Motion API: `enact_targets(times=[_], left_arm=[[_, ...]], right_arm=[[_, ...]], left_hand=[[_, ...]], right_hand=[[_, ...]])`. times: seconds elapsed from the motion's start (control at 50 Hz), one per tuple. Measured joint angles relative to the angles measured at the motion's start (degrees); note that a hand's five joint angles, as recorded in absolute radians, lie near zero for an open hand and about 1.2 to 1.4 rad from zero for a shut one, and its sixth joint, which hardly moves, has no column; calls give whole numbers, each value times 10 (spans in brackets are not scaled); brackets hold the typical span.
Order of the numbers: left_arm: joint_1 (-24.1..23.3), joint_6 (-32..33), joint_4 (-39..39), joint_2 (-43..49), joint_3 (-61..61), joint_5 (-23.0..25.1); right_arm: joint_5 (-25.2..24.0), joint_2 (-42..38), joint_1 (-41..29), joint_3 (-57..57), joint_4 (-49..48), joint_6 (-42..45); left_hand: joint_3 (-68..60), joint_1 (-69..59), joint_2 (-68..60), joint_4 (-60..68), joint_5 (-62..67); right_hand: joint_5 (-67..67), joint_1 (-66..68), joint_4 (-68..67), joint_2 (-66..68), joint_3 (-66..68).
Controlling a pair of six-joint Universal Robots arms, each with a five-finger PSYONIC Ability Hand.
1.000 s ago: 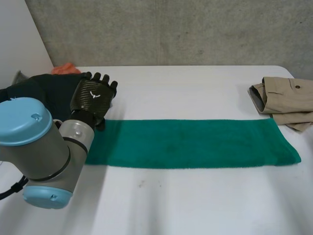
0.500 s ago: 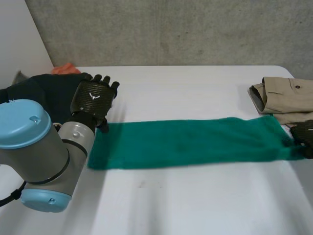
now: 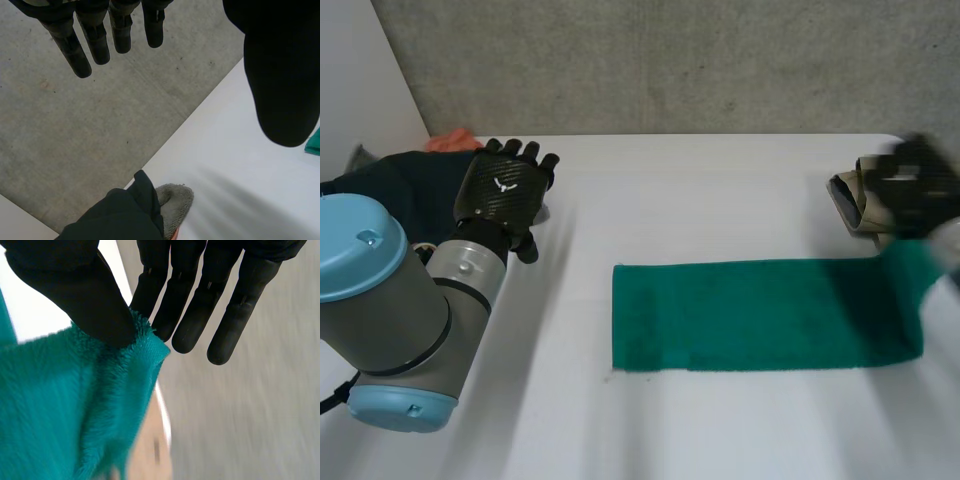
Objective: Fold the laundry.
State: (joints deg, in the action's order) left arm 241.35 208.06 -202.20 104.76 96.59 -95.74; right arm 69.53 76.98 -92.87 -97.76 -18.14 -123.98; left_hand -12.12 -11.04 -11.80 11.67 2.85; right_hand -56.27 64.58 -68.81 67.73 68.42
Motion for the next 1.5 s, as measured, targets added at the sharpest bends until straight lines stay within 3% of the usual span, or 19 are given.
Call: enact_targets(times=[0.02,0.16,0.24,0.32,0.38,0.46,0.56,0.7,0.84,0.96,0.98,1.02,1.14,1.24,1.44,1.48,1.5], left_arm=[[0,0,0,-2,0,0],[-2,-1,1,-6,0,-1],[-5,-1,1,-5,1,-1],[-11,-1,0,-2,1,0],[-20,0,0,0,0,0],[-32,1,-2,2,-7,1],[-49,2,-5,12,-25,1],[-101,3,-6,57,-68,0],[-133,2,-4,95,-90,-2],[-140,1,-2,103,-89,-3],[-140,1,-2,102,-87,-3],[-140,1,-1,99,-85,-3],[-131,1,0,72,-66,-4],[-115,1,0,37,-42,-5],[-80,-4,0,-2,-12,-7],[-78,-10,0,-3,-11,-7],[-77,-14,-1,-3,-11,-7]], right_arm=[[-9,0,-54,-2,-16,-5],[-52,-65,-262,-5,-78,-7],[-59,-133,-333,-2,-87,1],[-55,-176,-361,-6,-86,7],[-50,-184,-362,-17,-85,2],[-45,-150,-343,-35,-83,-29],[-40,-82,-291,-55,-73,-112],[-30,-9,-182,-70,25,-269],[-13,-26,-80,-89,99,-245],[27,-67,-23,-95,111,-148],[37,-73,-17,-93,110,-130],[47,-78,-14,-89,108,-116],[64,-79,-48,-56,87,-115],[61,-72,-132,-22,55,-149],[-30,-103,-315,-5,-7,-170],[-46,-119,-333,-3,-8,-174],[-51,-124,-338,-3,-8,-178]], left_hand=[[0,0,0,0,0],[0,0,0,0,0],[0,0,0,0,0],[0,0,0,0,0],[0,0,0,0,0],[0,0,0,0,0],[0,0,0,0,0],[0,0,0,0,0],[0,0,0,0,0],[0,0,0,0,0],[0,0,0,0,0],[0,0,0,0,0],[0,0,0,0,0],[0,0,0,0,0],[0,0,0,0,0],[0,0,0,0,0],[0,0,0,0,0]], right_hand=[[0,0,0,0,0],[0,0,0,0,0],[0,0,0,0,0],[0,0,0,0,0],[161,-162,180,-180,-180],[502,-492,520,-521,-519],[538,-514,565,-554,-562],[538,-514,565,-554,-562],[504,-488,532,-522,-528],[87,-73,109,-86,-103],[23,-28,41,-17,-36],[3,-27,14,-1,-11],[-4,-27,3,-1,-2],[-12,-27,2,-1,-2],[-17,-27,1,-1,-2],[52,-75,73,-69,-73],[167,-170,186,-186,-186]])
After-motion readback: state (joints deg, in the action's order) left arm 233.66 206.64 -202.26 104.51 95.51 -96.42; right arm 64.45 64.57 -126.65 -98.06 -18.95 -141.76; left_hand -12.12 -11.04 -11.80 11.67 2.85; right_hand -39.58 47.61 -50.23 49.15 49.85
